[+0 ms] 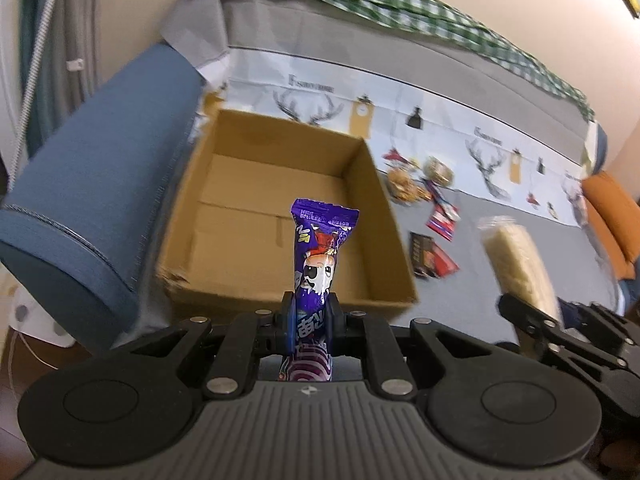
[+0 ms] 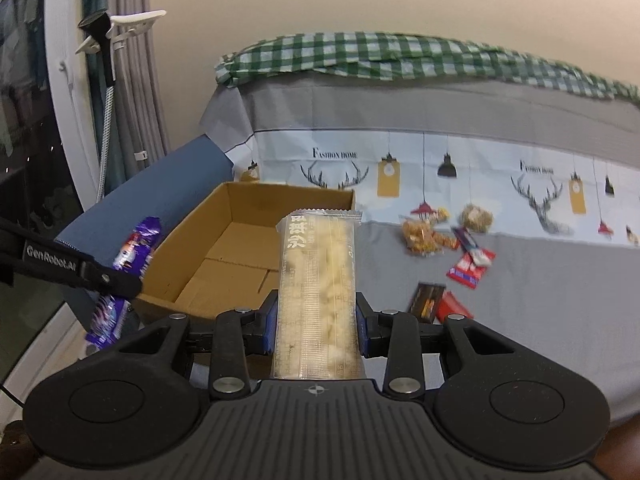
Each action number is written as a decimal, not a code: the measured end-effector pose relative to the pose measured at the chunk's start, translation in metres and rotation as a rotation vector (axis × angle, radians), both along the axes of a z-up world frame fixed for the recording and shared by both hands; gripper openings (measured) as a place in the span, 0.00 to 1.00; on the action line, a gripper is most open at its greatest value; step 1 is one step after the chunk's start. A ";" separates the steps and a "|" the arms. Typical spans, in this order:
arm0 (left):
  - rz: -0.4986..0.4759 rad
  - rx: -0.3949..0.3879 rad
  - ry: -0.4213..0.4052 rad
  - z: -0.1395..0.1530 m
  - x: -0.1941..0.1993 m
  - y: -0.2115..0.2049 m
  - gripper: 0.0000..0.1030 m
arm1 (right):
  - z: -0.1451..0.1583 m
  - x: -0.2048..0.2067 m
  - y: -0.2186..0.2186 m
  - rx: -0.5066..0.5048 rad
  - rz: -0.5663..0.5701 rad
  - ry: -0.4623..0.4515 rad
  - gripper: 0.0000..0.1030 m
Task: Organize snacks
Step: 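Carry both snacks over the box and open both tools to drop them, then lift both open tools away from the box, then grasp the red packet with the right tool while the left tool grasps the dark chocolate bar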
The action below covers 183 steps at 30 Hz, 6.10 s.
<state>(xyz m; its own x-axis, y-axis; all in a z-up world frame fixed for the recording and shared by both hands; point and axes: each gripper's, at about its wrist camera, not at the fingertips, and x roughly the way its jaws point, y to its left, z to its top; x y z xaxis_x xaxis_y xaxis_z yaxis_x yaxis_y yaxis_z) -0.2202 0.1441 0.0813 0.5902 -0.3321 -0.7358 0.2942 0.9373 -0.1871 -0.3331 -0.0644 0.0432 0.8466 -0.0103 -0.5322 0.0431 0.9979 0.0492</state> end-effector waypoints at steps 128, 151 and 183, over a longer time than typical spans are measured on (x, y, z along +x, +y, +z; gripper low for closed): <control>0.215 0.263 -0.128 -0.008 -0.046 -0.030 1.00 | -0.001 -0.007 0.002 0.128 0.032 -0.075 0.92; 0.212 0.361 -0.055 0.003 0.068 -0.107 1.00 | -0.212 0.142 -0.218 0.005 -0.397 0.270 0.92; -0.221 0.343 0.099 -0.079 0.184 -0.349 1.00 | -0.225 0.174 -0.264 0.032 -0.460 0.231 0.98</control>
<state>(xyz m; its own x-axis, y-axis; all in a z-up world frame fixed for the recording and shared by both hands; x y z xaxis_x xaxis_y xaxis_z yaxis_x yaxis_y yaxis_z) -0.0358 -0.2046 0.0024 0.4532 -0.1685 -0.8753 0.4917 0.8663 0.0878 -0.1596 -0.3281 -0.1819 0.6187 -0.3347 -0.7107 0.4909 0.8711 0.0171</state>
